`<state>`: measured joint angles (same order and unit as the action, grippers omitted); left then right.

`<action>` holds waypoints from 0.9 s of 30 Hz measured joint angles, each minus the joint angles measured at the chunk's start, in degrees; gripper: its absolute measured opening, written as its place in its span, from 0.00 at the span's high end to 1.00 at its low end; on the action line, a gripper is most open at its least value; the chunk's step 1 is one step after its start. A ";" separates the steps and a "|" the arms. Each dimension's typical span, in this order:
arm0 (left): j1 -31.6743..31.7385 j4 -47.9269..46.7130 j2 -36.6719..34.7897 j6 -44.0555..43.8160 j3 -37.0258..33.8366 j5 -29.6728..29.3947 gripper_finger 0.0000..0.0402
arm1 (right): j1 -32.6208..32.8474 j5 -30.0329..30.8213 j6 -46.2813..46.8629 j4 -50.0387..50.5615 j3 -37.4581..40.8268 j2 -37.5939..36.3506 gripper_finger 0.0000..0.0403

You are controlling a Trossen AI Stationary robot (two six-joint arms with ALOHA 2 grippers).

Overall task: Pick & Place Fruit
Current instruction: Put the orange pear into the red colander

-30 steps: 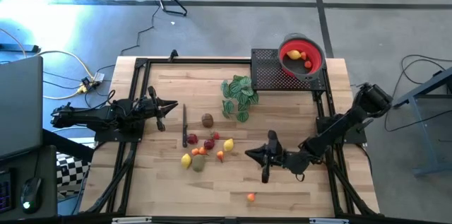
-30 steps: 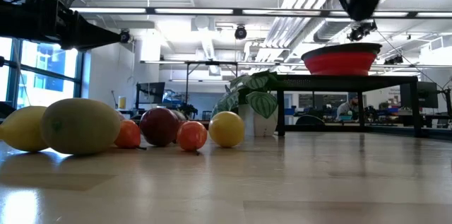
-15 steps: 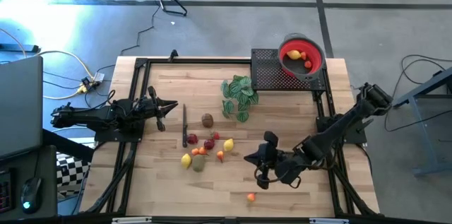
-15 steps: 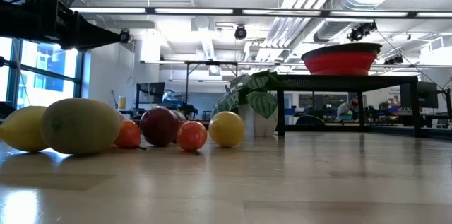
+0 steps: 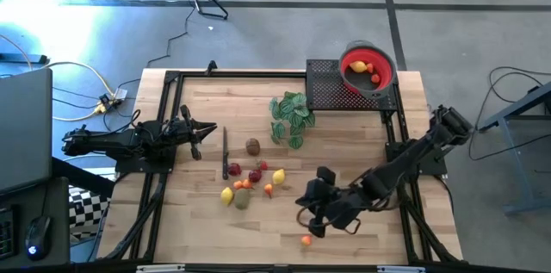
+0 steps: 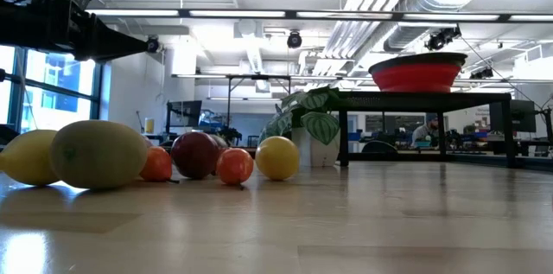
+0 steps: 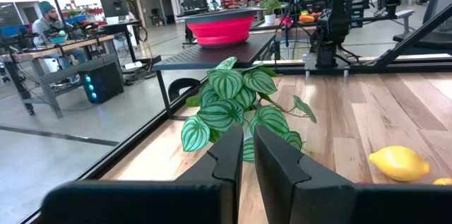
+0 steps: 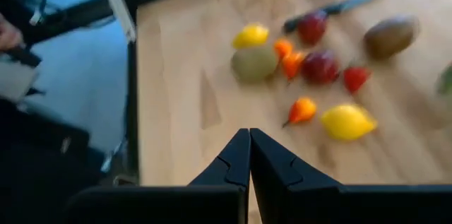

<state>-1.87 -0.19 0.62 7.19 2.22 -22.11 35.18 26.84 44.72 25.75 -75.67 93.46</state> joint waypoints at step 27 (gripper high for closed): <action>-0.02 -0.20 0.02 0.01 0.00 -0.02 0.92 | 0.23 -27.13 10.15 31.51 -27.64 22.48 0.99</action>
<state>-1.89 -0.38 0.64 7.20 2.22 -22.13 35.41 -0.29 54.87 57.26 -103.31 115.94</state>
